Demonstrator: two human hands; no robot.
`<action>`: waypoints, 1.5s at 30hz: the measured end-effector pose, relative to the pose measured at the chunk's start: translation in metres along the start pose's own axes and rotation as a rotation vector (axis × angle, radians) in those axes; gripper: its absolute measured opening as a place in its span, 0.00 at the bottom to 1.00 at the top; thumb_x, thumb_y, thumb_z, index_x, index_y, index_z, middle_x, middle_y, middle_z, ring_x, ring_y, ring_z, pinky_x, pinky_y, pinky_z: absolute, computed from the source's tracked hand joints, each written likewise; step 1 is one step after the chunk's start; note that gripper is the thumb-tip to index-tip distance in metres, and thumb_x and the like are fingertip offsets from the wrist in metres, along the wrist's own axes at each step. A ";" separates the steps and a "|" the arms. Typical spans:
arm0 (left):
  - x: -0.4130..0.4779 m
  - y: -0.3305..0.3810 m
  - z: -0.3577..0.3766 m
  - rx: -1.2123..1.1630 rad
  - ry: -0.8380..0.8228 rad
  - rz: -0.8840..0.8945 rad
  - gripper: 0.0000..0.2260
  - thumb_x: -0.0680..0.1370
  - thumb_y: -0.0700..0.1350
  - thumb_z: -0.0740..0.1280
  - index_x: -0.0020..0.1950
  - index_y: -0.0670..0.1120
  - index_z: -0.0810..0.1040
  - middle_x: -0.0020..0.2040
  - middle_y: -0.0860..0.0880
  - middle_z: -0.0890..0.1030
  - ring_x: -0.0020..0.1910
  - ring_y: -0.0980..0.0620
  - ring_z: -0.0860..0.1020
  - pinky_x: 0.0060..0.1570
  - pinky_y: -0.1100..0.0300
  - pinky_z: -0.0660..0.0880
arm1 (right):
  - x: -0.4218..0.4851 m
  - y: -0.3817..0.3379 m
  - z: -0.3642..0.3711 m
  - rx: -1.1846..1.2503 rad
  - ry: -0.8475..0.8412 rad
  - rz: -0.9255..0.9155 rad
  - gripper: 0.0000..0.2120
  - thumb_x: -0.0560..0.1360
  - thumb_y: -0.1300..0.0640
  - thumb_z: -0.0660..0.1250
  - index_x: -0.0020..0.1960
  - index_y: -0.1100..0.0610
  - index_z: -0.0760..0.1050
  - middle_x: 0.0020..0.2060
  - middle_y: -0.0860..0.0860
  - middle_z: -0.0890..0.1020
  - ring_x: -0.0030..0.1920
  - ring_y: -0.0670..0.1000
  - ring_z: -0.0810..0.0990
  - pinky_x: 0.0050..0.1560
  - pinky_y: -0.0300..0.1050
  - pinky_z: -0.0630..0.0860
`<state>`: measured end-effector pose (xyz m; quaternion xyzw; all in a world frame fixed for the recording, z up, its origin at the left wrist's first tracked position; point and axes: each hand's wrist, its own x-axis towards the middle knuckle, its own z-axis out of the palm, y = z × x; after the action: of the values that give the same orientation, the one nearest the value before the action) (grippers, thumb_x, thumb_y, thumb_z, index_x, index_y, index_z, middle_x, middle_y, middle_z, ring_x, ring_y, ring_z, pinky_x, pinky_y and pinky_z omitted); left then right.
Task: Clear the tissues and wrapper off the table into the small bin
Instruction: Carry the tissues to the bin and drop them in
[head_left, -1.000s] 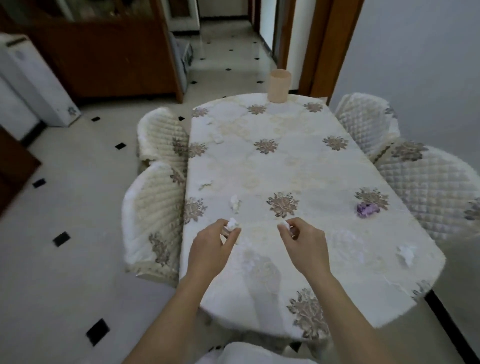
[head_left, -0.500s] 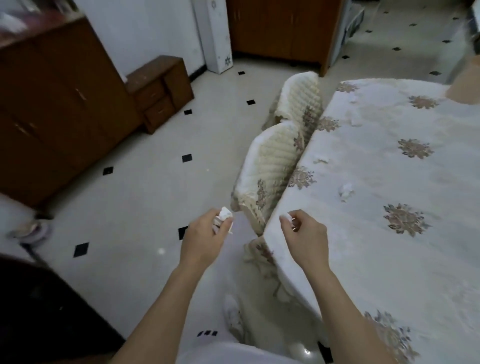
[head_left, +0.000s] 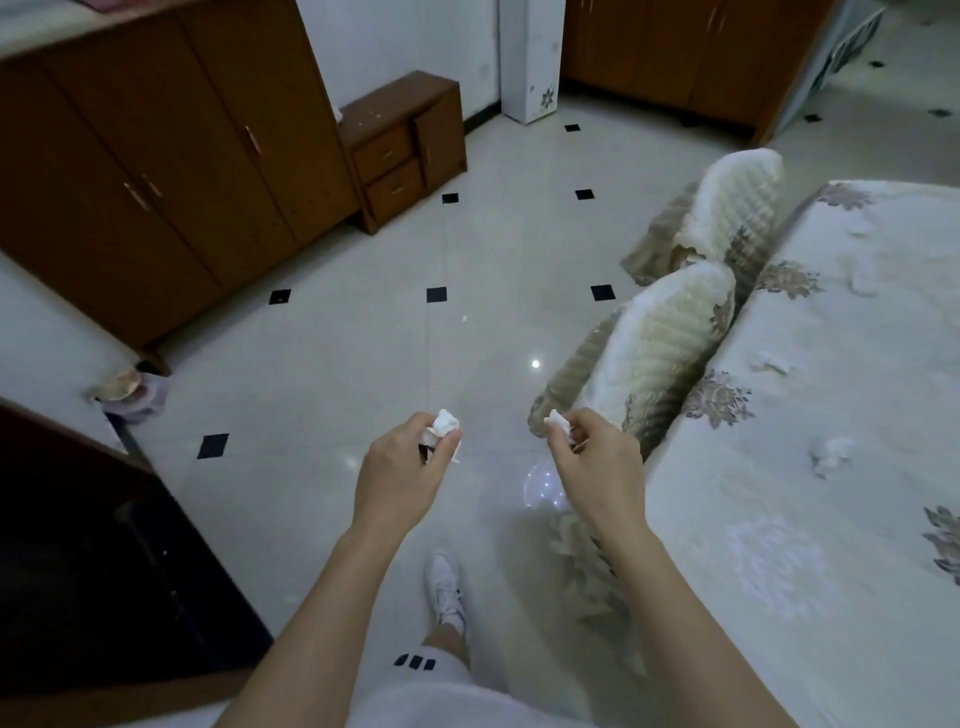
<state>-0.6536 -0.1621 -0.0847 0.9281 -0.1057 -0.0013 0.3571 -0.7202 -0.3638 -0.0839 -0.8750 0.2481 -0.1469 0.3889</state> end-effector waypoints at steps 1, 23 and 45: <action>0.015 -0.007 -0.001 0.002 -0.005 -0.005 0.09 0.78 0.55 0.66 0.44 0.51 0.76 0.33 0.53 0.77 0.35 0.48 0.75 0.34 0.54 0.70 | 0.012 -0.004 0.009 -0.010 0.001 0.002 0.16 0.77 0.45 0.64 0.36 0.53 0.73 0.27 0.47 0.76 0.32 0.51 0.75 0.37 0.52 0.77; 0.334 -0.090 -0.044 -0.031 -0.102 0.024 0.09 0.78 0.57 0.65 0.44 0.54 0.76 0.35 0.56 0.77 0.33 0.55 0.75 0.32 0.57 0.70 | 0.264 -0.119 0.169 -0.118 -0.051 0.078 0.15 0.78 0.47 0.63 0.38 0.55 0.75 0.28 0.50 0.78 0.33 0.52 0.76 0.31 0.44 0.68; 0.652 0.083 0.106 -0.028 -0.203 0.248 0.08 0.78 0.55 0.67 0.43 0.52 0.76 0.30 0.67 0.76 0.31 0.59 0.74 0.31 0.62 0.64 | 0.581 -0.034 0.102 -0.072 0.190 0.229 0.16 0.78 0.46 0.63 0.37 0.54 0.72 0.29 0.49 0.77 0.33 0.52 0.76 0.34 0.48 0.72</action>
<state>-0.0404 -0.4207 -0.0610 0.8980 -0.2550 -0.0524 0.3548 -0.1791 -0.6012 -0.0877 -0.8365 0.3869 -0.1749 0.3464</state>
